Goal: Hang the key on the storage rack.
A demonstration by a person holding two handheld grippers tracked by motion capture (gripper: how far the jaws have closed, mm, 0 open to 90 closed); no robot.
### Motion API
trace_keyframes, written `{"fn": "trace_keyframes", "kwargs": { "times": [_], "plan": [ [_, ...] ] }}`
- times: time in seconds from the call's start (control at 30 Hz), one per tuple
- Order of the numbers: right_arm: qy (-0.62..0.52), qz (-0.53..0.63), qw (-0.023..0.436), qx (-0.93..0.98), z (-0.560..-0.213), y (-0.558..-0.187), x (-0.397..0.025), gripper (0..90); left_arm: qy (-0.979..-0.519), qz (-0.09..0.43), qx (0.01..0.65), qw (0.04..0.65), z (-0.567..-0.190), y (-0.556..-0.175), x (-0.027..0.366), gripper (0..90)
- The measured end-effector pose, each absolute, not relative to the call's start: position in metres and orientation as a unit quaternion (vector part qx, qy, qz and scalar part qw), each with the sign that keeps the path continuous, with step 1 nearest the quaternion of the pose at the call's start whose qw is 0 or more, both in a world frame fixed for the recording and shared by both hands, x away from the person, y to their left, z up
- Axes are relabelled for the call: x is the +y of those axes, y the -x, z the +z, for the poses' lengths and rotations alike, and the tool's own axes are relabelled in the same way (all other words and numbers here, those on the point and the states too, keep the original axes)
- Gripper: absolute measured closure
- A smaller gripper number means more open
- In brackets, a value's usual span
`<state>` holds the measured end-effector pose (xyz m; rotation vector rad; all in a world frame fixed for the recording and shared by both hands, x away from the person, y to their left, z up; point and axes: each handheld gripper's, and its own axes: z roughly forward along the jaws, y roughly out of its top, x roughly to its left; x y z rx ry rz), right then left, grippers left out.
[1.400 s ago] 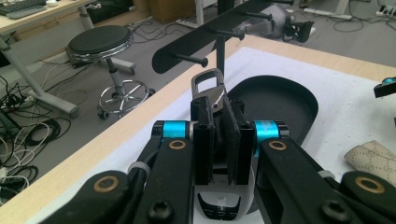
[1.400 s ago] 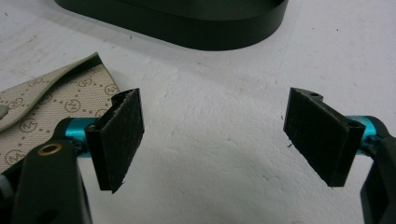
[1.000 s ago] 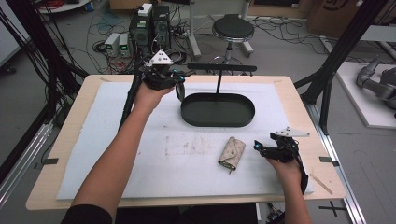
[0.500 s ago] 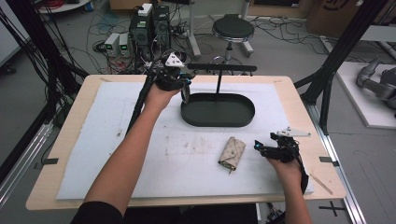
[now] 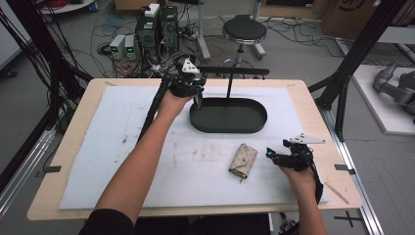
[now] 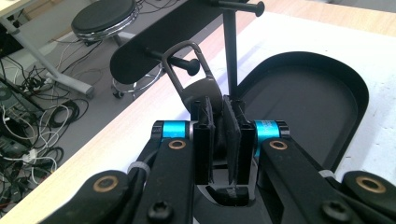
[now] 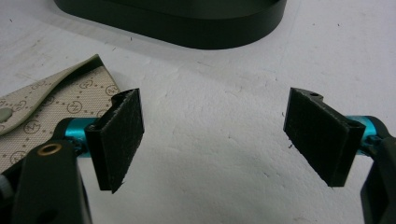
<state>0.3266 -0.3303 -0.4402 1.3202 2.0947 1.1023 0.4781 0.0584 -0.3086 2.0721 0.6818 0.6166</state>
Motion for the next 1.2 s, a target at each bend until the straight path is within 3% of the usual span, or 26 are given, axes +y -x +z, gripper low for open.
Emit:
{"fn": "trace_keyframes", "kwargs": {
  "times": [0.37,0.47,0.67,0.73,1.2],
  "plan": [
    [-0.476,0.398,0.215,0.754,-0.44,-0.327,-0.331,20.7,-0.823,0.249,0.286,0.422,-0.313,-0.483,0.058,81.4],
    [-0.478,0.398,0.215,0.753,-0.44,-0.326,-0.332,20.7,-0.825,0.24,0.287,0.423,-0.314,-0.483,0.059,75.1],
    [-0.476,0.398,0.216,0.754,-0.441,-0.326,-0.332,20.7,-0.825,0.23,0.286,0.429,-0.316,-0.479,0.064,72.1],
    [-0.476,0.398,0.216,0.754,-0.441,-0.326,-0.332,20.7,-0.819,0.217,0.295,0.441,-0.322,-0.475,0.07,63.7],
    [-0.476,0.393,0.215,0.757,-0.442,-0.326,-0.331,20.7,-0.812,0.175,0.317,0.457,-0.36,-0.437,0.123,44.7]
  ]
}}
